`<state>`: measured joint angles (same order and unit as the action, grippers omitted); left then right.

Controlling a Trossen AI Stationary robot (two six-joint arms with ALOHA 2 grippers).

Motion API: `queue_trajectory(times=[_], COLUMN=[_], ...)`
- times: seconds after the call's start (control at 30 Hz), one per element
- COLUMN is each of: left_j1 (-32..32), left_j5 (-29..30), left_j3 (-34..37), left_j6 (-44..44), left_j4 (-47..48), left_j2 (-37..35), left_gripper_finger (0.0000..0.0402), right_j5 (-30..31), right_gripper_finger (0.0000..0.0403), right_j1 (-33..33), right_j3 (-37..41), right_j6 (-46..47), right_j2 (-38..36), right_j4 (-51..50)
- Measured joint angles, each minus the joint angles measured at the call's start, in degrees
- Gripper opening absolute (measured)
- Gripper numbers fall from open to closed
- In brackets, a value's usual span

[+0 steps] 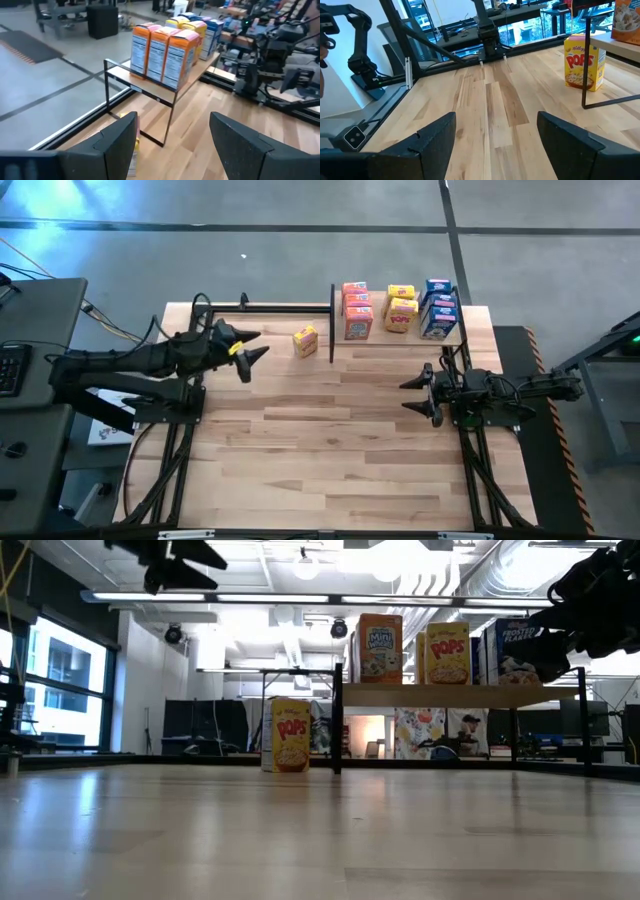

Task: Stack cereal on shelf
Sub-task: Put the yellow cereal box on the shelf aligned with the other yellow cereal boxes

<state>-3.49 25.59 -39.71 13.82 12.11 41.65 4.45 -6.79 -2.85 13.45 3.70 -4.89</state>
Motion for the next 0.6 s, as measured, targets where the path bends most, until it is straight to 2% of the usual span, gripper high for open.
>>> queue_trajectory(times=[0.37, 0.6], left_j1=[-6.01, -9.61], left_j5=[-2.19, -3.69], left_j3=[-12.5, -17.92], left_j6=[2.1, 2.1], left_j4=[11.39, 12.67], left_j2=[10.45, 18.19], left_gripper_finger=[0.0239, 0.0239], right_j5=[0.0, -0.05], right_gripper_finger=[0.027, 0.027], right_j1=[0.0, 0.0], right_j3=[-0.01, -0.02], right_j6=[0.0, 0.0], right_j2=[0.0, 0.0], right_j4=[-0.02, -0.02])
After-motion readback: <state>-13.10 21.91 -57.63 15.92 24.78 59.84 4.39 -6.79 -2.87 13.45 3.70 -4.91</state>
